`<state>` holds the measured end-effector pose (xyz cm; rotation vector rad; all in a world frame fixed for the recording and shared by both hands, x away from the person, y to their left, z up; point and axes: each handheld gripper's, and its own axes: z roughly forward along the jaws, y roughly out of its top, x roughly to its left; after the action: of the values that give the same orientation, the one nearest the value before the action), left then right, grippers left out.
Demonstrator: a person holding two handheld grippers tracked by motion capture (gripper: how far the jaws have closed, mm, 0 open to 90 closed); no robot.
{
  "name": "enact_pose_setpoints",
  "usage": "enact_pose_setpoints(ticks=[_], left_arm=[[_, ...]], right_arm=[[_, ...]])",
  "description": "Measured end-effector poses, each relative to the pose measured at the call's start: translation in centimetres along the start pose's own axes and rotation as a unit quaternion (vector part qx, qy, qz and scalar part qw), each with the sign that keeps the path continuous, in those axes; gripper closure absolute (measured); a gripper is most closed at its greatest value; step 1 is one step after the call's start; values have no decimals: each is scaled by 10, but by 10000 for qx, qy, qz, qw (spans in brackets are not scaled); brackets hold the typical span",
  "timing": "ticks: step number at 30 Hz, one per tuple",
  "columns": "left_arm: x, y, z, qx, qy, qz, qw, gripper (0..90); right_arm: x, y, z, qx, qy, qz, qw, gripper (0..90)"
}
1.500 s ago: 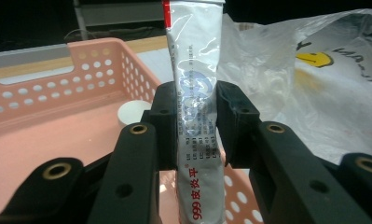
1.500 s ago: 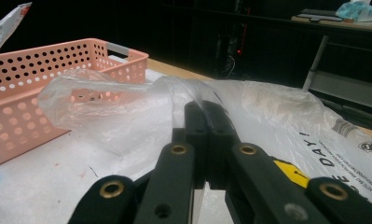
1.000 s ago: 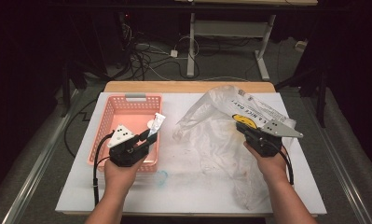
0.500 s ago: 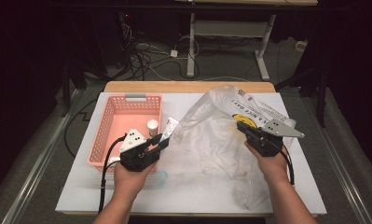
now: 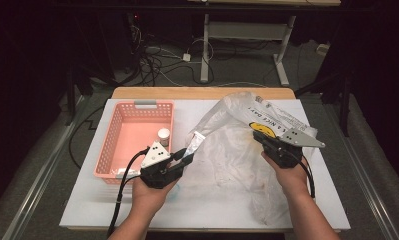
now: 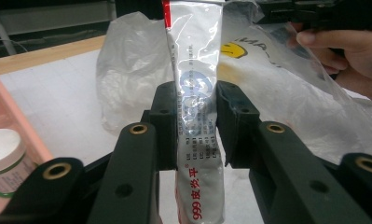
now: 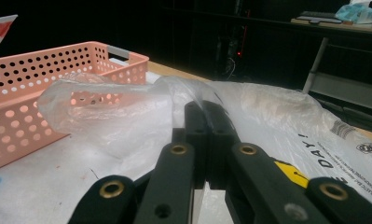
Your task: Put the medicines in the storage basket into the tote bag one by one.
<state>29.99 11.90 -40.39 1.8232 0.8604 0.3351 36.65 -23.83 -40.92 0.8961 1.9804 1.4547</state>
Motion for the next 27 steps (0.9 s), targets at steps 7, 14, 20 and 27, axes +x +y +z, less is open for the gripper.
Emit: enact_pose_setpoints(ticks=[7,14,20,27], left_arm=[[-9,-4,12,136,-115,83,9998,688],[-15,-7,23,292,-178,168,9993,688],[-22,-10,35,417,-227,240,9986,688],[-30,-13,54,554,-279,341,9975,689]], right_arm=[[1,0,1,23,22,-16,10000,900],[1,0,1,16,24,-36,10000,900],[3,0,1,10,-1,-28,10000,900],[2,0,0,2,-3,-24,10000,900]])
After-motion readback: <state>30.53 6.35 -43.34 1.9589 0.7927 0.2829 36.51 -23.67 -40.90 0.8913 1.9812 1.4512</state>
